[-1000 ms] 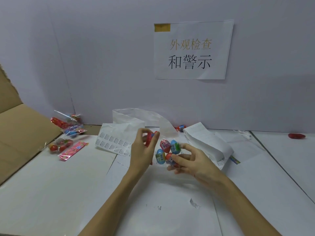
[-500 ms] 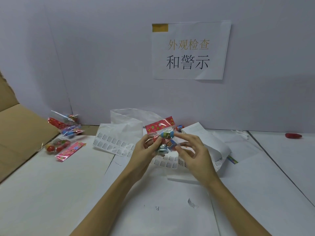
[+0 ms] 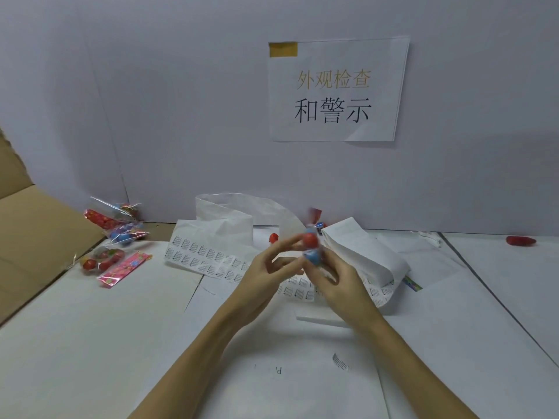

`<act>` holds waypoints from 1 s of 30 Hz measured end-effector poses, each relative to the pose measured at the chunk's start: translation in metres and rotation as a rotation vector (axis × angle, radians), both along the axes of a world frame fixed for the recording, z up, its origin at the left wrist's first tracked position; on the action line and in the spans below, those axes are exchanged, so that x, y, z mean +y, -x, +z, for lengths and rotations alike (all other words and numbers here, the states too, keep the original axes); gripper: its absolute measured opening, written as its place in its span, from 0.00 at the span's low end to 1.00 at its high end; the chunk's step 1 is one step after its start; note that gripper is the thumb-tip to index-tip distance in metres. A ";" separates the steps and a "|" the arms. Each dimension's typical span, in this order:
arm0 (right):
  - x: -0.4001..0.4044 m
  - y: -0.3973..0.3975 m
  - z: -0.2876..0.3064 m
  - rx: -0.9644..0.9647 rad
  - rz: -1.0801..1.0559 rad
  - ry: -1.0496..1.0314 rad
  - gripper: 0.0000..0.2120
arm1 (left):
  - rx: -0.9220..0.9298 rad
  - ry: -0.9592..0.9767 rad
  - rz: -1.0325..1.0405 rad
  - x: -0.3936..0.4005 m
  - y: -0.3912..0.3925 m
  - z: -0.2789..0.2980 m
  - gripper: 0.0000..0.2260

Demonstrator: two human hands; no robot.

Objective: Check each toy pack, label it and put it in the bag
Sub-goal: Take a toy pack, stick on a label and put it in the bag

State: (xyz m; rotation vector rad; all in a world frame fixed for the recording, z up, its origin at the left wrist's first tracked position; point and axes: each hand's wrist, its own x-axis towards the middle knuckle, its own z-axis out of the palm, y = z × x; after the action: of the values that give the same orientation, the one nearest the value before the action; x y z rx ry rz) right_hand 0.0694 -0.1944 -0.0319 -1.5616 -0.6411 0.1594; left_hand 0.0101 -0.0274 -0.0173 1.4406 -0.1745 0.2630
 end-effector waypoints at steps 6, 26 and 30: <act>-0.002 -0.004 0.006 0.452 0.156 -0.281 0.18 | -0.056 -0.251 0.197 0.002 -0.001 -0.003 0.13; -0.038 -0.036 -0.001 -0.258 -0.248 0.563 0.22 | -0.061 -0.402 0.678 0.011 -0.008 -0.005 0.15; -0.035 -0.038 -0.014 -0.274 -0.117 0.671 0.27 | -0.078 -0.557 0.556 0.000 -0.008 -0.019 0.06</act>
State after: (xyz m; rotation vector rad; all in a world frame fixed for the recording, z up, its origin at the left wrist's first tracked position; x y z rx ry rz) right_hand 0.1078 -0.2291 -0.0462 -2.2903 -0.7501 0.0737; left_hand 0.0177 -0.0277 -0.0358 2.0192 0.1068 0.7711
